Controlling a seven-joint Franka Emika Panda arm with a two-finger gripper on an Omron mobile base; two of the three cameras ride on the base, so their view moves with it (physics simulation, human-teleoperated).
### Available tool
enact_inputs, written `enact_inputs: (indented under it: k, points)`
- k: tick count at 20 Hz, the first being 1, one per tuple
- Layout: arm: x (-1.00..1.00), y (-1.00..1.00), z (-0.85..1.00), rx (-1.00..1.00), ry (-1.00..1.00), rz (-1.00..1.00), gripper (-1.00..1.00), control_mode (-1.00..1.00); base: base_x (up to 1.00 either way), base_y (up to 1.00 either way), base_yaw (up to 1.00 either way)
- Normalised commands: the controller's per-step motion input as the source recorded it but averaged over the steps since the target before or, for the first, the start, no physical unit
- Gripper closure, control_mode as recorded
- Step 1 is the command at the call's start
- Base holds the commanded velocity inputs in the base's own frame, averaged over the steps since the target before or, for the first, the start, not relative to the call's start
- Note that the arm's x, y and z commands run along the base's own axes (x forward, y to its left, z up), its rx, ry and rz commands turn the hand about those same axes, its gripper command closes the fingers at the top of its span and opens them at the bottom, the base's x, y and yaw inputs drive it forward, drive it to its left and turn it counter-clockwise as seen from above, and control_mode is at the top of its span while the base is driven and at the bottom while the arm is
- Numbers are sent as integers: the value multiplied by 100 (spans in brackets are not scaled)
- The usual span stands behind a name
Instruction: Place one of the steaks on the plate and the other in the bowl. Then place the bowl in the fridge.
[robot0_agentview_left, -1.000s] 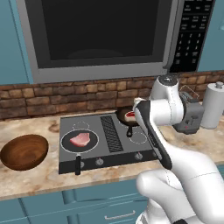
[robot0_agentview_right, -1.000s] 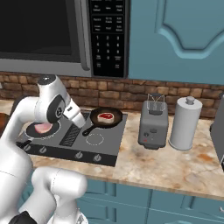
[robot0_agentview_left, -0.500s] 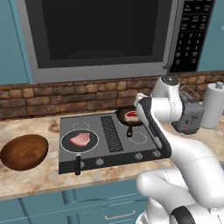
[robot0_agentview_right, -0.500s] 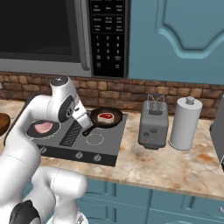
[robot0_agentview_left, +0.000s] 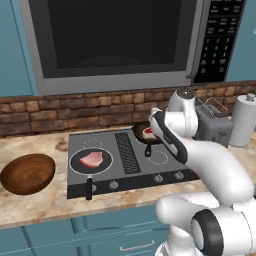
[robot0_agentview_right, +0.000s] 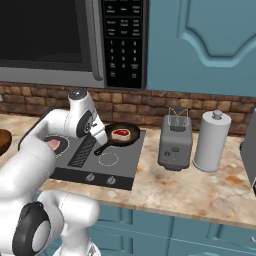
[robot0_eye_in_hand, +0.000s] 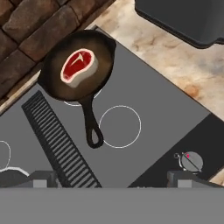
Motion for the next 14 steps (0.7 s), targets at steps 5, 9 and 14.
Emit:
enact_inputs:
  k: [5,9,14]
  points:
    - [51,0,-23,0,9,0,-100,-100,0,0,0]
    - [55,0,-27,0,16,-2,-100,-100,0,0,0]
    - [51,0,-22,0,12,-1,-100,-100,0,0,0]
